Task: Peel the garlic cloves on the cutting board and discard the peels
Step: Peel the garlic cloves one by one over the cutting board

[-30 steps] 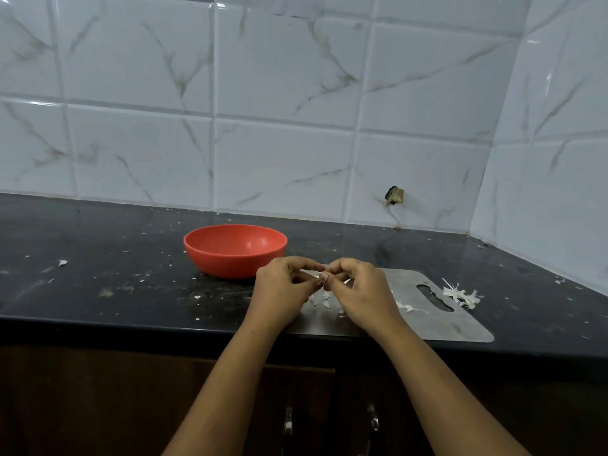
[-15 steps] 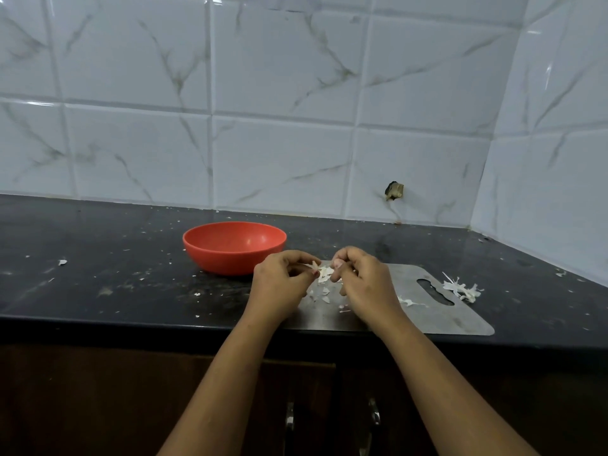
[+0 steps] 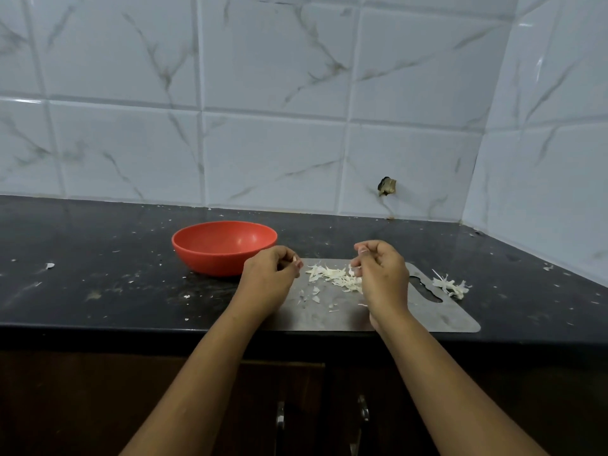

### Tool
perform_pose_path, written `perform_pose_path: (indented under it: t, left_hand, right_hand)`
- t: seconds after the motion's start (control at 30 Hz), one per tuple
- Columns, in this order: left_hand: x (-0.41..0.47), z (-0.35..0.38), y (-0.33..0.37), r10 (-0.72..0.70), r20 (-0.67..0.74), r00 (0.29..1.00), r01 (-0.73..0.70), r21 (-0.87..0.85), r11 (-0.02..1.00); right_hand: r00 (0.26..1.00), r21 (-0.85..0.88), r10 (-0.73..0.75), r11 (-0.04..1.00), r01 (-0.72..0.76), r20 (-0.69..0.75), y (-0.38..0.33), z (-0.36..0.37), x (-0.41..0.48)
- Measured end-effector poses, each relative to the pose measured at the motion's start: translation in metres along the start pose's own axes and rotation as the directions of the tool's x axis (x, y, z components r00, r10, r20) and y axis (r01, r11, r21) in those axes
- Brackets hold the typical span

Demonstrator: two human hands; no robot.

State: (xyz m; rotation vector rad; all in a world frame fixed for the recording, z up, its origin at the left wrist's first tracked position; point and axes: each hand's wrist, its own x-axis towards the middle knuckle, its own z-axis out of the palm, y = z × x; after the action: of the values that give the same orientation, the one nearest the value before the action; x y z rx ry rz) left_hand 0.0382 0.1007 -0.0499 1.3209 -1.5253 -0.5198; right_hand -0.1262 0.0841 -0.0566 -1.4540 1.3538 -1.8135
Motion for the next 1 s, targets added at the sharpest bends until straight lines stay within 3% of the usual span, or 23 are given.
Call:
perform_pose_path:
  t: [0.1, 0.27, 0.37, 0.47, 0.57, 0.7, 0.8, 0.93, 1.0]
  left_hand:
    - [0.01, -0.007, 0.005, 0.056, 0.053, 0.997, -0.063, 0.132, 0.989]
    - [0.026, -0.019, 0.021, 0.164, 0.076, 0.983, -0.181, 0.338, 0.924]
    - [0.041, -0.036, 0.032, 0.182, 0.043, 0.982, -0.182, 0.439, 0.88]
    - [0.062, -0.055, 0.032, 0.111, -0.01, 0.994, -0.085, 0.571, 0.817]
    - [0.079, -0.068, 0.019, -0.007, -0.057, 0.998, 0.043, 0.668, 0.743]
    - [0.09, -0.069, -0.002, -0.202, 0.052, 0.978, 0.082, 0.795, 0.601]
    - [0.089, -0.064, -0.007, -0.295, 0.099, 0.95, 0.069, 0.857, 0.511]
    - [0.084, -0.061, 0.0, -0.166, -0.002, 0.986, 0.107, 0.773, 0.625]
    - [0.076, -0.057, 0.008, -0.025, -0.063, 0.998, 0.061, 0.678, 0.732]
  right_hand:
    - [0.994, -0.167, -0.027, 0.985, 0.045, 0.109, 0.002, -0.008, 0.013]
    - [0.982, -0.272, -0.022, 0.96, 0.073, 0.187, -0.001, -0.016, 0.035]
    - [0.967, -0.322, 0.026, 0.945, 0.059, 0.252, -0.003, -0.02, 0.045]
    - [0.948, -0.399, 0.09, 0.916, 0.042, 0.305, 0.001, -0.023, 0.056]
    - [0.911, -0.544, 0.096, 0.825, 0.152, 0.401, 0.004, -0.025, 0.063]
    - [0.8, -0.691, 0.192, 0.639, 0.338, 0.568, 0.003, -0.02, 0.058]
    - [0.825, -0.74, 0.142, 0.541, 0.399, 0.548, 0.004, -0.016, 0.055]
    - [0.843, -0.743, 0.099, 0.534, 0.404, 0.529, 0.007, -0.015, 0.055]
    - [0.865, -0.698, 0.07, 0.624, 0.351, 0.497, 0.009, -0.015, 0.057]
